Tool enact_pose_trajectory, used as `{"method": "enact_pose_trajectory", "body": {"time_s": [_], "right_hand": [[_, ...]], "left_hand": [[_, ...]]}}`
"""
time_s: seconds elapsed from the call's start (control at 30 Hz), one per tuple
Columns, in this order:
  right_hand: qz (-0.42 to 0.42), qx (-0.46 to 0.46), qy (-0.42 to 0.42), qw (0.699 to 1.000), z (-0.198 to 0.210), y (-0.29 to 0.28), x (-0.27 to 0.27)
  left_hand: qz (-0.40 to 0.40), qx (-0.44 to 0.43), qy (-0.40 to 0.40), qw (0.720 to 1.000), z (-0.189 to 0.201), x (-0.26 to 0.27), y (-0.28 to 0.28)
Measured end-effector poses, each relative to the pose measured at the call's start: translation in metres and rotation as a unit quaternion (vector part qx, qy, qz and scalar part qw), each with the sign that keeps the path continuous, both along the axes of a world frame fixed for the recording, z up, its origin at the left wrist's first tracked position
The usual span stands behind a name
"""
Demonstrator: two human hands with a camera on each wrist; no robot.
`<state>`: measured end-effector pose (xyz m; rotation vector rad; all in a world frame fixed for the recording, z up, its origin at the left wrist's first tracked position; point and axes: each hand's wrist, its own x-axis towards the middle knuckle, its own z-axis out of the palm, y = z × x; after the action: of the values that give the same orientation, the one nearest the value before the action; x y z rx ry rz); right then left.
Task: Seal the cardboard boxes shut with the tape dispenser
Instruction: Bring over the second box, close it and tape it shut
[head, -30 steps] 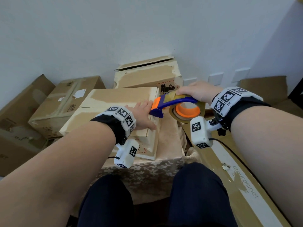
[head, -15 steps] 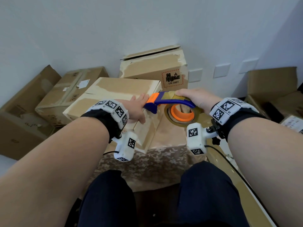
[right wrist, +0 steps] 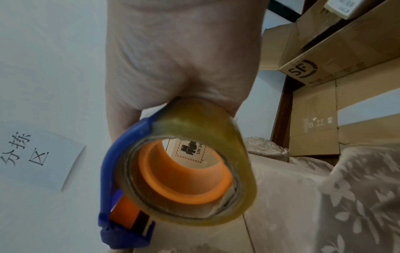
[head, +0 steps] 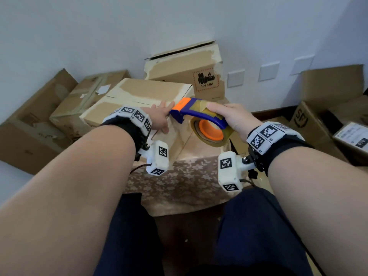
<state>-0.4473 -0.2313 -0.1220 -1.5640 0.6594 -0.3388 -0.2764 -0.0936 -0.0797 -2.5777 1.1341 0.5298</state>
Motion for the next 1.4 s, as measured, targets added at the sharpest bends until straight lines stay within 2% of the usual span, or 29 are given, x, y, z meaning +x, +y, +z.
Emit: {"method": "enact_pose_trajectory", "body": {"time_s": [0.13,0.5,1.07,1.23,1.4], "right_hand": [[0.012,-0.026,0.001,1.000,0.003,-0.004,-0.002],[0.045,-0.014,0.012,0.999,0.000,-0.032,-0.040],[0.052,-0.038,0.039,0.997,-0.014,-0.035,-0.045],[0.054,-0.094,0.093,0.990,-0.007,-0.027,-0.029],[0.075,-0.190,0.173,0.963,0.010,-0.018,0.010]], "left_hand": [[0.011,0.006,0.008,1.000,-0.001,0.006,0.001],[0.023,0.037,0.021,0.999,0.004,0.004,-0.003],[0.018,0.023,0.034,0.999,0.007,0.002,-0.001],[0.014,0.029,0.036,0.999,0.008,0.003,-0.001],[0.017,0.015,0.074,0.997,0.014,0.001,-0.001]]}}
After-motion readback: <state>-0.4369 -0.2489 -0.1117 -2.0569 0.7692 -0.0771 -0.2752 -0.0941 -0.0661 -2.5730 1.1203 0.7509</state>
